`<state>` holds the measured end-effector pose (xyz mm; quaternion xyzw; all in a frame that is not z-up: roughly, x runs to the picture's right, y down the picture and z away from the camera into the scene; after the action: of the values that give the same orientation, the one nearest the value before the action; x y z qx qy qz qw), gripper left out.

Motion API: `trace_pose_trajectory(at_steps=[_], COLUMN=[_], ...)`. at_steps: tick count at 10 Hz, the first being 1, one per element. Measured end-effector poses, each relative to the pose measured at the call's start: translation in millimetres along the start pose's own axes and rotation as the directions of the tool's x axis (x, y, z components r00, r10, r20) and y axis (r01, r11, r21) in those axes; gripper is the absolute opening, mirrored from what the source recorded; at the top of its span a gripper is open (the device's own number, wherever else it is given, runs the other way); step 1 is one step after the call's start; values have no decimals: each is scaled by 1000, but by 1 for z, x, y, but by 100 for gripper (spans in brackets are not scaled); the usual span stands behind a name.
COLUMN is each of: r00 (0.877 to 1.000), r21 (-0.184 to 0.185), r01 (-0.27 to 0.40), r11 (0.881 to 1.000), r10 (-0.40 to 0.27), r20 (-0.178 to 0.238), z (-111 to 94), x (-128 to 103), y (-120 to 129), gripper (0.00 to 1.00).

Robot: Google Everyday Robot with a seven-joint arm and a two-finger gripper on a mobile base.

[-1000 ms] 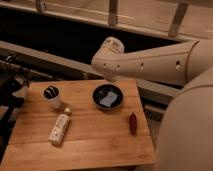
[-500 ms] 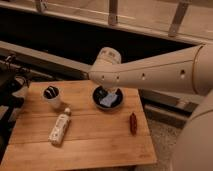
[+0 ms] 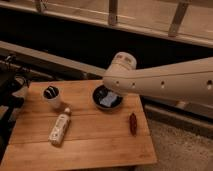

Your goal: Move the arm in a circular motion

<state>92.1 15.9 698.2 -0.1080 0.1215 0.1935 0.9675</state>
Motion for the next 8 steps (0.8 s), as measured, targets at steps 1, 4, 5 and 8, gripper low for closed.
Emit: trace_pose_trajectory(at_steps=[1, 4, 5, 8], r00=[1000, 996, 995, 985], r21=[-1, -4, -9, -35], r01=[15, 73, 87, 154], r11=[1000, 997, 996, 987], r10=[-15, -73, -87, -156], r20=[-14, -41, -49, -69], z=[-3, -13, -15, -22], x=[-4, -29, -34, -28], y=[7, 26, 28, 49], gripper=[21, 1, 0, 0])
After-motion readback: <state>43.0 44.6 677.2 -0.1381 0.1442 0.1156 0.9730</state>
